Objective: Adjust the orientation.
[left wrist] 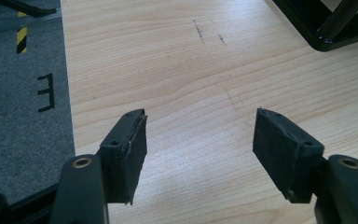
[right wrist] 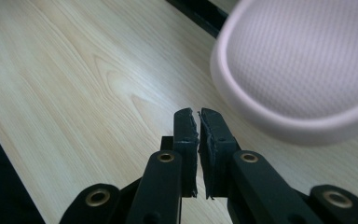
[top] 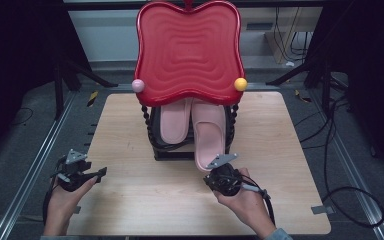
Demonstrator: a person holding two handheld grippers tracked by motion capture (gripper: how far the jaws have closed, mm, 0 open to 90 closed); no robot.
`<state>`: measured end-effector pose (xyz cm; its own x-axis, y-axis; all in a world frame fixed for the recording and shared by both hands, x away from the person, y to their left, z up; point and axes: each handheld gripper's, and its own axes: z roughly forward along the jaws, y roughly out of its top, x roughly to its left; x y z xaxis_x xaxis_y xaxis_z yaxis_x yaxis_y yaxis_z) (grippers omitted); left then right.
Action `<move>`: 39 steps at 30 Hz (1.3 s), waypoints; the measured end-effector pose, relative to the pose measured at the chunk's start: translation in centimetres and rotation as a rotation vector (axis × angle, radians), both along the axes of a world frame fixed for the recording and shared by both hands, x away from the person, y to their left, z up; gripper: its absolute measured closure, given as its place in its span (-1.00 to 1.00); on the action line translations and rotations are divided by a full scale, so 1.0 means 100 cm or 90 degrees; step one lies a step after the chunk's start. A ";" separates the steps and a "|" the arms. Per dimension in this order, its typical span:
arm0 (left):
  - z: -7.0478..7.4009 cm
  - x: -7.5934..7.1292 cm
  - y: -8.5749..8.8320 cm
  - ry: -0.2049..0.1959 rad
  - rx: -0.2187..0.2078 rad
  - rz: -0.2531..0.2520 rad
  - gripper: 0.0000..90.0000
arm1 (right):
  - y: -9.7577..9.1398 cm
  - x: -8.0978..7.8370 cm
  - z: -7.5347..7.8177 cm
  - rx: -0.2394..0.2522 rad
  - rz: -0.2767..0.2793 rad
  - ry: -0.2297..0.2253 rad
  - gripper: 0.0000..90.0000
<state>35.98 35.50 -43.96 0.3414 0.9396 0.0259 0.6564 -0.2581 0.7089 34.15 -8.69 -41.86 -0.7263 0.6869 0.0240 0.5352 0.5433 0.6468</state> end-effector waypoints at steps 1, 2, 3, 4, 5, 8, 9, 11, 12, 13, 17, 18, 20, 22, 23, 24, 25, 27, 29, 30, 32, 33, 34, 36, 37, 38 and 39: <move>0.000 0.000 0.000 0.002 0.003 -0.003 -0.23 | -0.001 0.001 -0.002 -0.004 -0.001 0.000 0.91; -0.001 0.000 0.000 0.002 0.003 -0.002 -0.23 | -0.003 0.002 -0.003 -0.007 -0.005 0.002 0.92; -0.001 0.000 0.000 0.005 0.005 -0.003 -0.23 | -0.004 0.004 -0.004 -0.009 -0.008 0.003 0.93; -0.002 0.001 -0.001 0.005 0.004 -0.003 -0.23 | -0.005 0.006 -0.006 -0.013 -0.008 0.003 0.94; -0.002 0.001 -0.001 0.005 0.002 -0.003 -0.23 | -0.006 0.008 -0.007 -0.015 -0.011 0.003 0.94; -0.002 0.001 -0.002 0.005 0.001 -0.005 -0.23 | -0.010 0.013 -0.012 -0.014 -0.019 0.012 0.95; -0.002 0.001 -0.002 0.005 0.001 -0.005 -0.23 | -0.011 0.014 -0.013 -0.013 -0.021 0.011 0.96; -0.002 0.001 -0.001 0.006 -0.001 -0.005 -0.23 | -0.012 0.015 -0.012 -0.003 -0.024 0.007 0.98; -0.003 0.001 -0.001 0.006 -0.003 -0.005 -0.23 | -0.012 0.016 -0.010 0.001 -0.026 0.005 0.99; -0.003 0.001 -0.001 0.007 -0.004 -0.006 -0.23 | -0.012 0.017 -0.008 0.004 -0.025 0.008 0.99; -0.001 0.001 -0.002 0.004 -0.006 -0.008 -0.23 | -0.012 0.027 -0.003 0.010 -0.028 0.007 1.00; -0.001 0.001 -0.002 0.002 -0.006 -0.009 -0.23 | -0.011 0.030 -0.001 0.011 -0.031 0.006 1.00; -0.001 0.001 -0.002 0.002 -0.007 -0.009 -0.23 | -0.010 0.037 0.001 0.016 -0.032 0.008 1.00; -0.001 0.001 -0.002 0.004 -0.009 -0.009 -0.22 | -0.008 0.044 0.004 0.021 -0.033 0.012 1.00; -0.001 0.001 -0.002 0.004 -0.008 -0.011 -0.23 | -0.006 0.048 0.005 0.021 -0.035 0.015 1.00; -0.002 0.001 -0.002 0.004 -0.008 -0.011 -0.23 | -0.005 0.051 0.006 0.022 -0.037 0.016 1.00; -0.002 0.001 -0.003 0.005 -0.007 -0.012 -0.23 | -0.003 0.054 0.007 0.030 -0.037 0.015 1.00; -0.002 0.001 -0.003 0.004 -0.009 -0.011 -0.22 | 0.001 0.060 0.010 0.033 -0.041 0.017 1.00; -0.003 0.001 -0.003 0.006 -0.008 -0.011 -0.22 | 0.004 0.066 0.013 0.031 -0.044 0.016 1.00; -0.003 0.001 -0.003 0.006 -0.009 -0.012 -0.23 | 0.004 0.069 0.015 0.032 -0.043 0.016 1.00; -0.003 0.001 -0.002 0.005 -0.009 -0.011 -0.23 | 0.006 0.074 0.018 0.029 -0.049 0.019 1.00; -0.002 0.001 -0.002 0.005 -0.009 -0.012 -0.23 | 0.006 0.078 0.018 0.026 -0.046 0.014 1.00; -0.002 0.001 -0.002 0.005 -0.009 -0.010 -0.23 | 0.007 0.080 0.018 0.025 -0.049 0.014 1.00; -0.002 0.001 -0.002 0.005 -0.012 -0.011 -0.23 | 0.007 0.083 0.016 0.018 -0.051 0.019 1.00; -0.001 0.001 -0.002 0.004 -0.011 -0.011 -0.23 | 0.007 0.084 0.015 0.019 -0.048 0.017 0.99; -0.001 0.001 -0.002 0.003 -0.010 -0.012 -0.23 | 0.008 0.083 0.014 0.020 -0.050 0.018 0.96; -0.001 0.001 -0.002 0.003 -0.011 -0.012 -0.23 | 0.008 0.082 0.013 0.024 -0.054 0.021 0.93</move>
